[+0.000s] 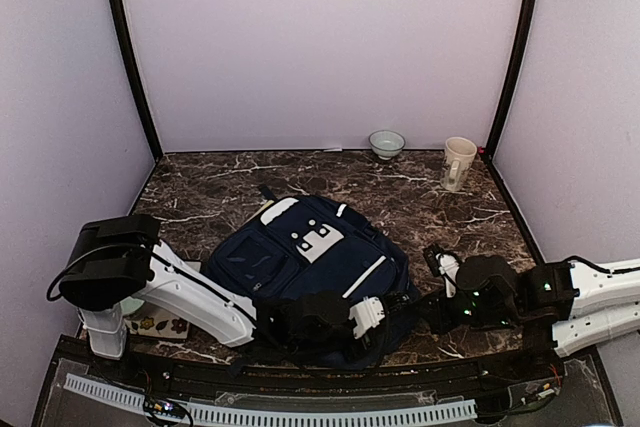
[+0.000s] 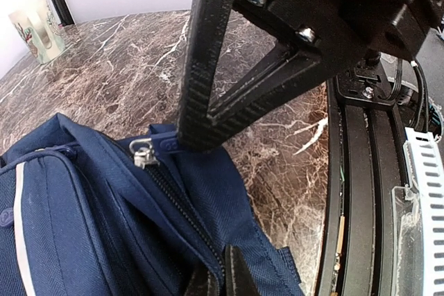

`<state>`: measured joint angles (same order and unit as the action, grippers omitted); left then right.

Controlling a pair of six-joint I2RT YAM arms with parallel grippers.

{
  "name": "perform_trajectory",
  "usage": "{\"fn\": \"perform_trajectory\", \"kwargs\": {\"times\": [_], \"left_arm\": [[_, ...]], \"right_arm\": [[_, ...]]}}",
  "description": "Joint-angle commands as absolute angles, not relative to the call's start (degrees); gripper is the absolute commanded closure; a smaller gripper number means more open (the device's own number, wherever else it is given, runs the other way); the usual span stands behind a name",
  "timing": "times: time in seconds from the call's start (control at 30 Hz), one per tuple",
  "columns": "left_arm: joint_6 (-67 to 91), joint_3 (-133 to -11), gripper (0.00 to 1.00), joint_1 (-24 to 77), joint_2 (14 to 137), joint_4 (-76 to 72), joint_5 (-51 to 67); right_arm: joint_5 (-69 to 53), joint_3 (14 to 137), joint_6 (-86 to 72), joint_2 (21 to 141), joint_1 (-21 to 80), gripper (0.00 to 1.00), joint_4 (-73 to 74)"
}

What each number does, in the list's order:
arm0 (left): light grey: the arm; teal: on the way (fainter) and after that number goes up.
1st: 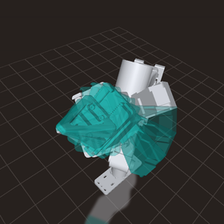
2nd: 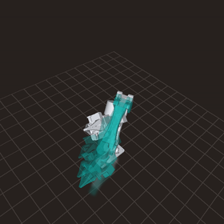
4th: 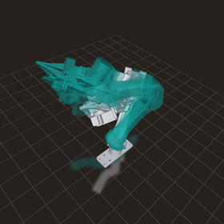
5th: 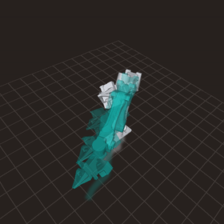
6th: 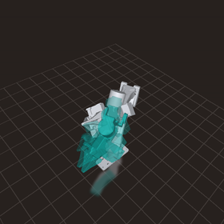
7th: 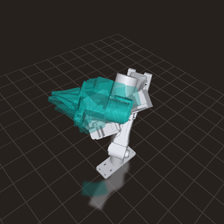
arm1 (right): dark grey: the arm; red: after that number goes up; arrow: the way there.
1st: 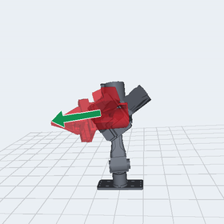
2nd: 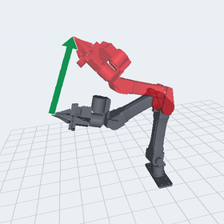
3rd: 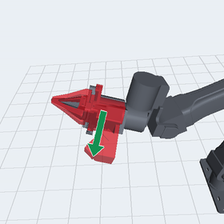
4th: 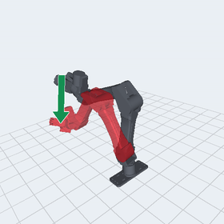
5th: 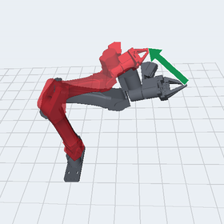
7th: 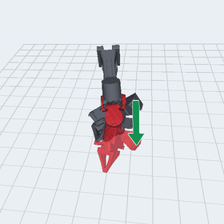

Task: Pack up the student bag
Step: Zip the student bag into the largest pocket of the bag.

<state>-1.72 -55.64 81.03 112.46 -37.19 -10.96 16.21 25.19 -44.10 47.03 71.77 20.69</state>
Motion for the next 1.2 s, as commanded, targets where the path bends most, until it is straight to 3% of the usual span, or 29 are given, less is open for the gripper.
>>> {"fn": "perform_trajectory", "kwargs": {"times": [0.0, 0.8, 1.17], "left_arm": [[-3.45, -52.55, 1.0, 82.73, 108.23, -38.65, -10.82], [-7.38, -42.24, 1.0, 88.65, 95.04, -41.0, -0.18], [-13.9, -43.11, 1.0, 94.13, 93.35, -37.93, 4.38]], "right_arm": [[25.95, 26.05, -48.77, 46.06, 71.76, 1.0, 24.25], [33.5, 25.89, -54.45, 51.64, 70.05, 1.0, 28.57], [35.9, 25.0, -55.5, 53.25, 65.32, 1.0, 28.4]]}}
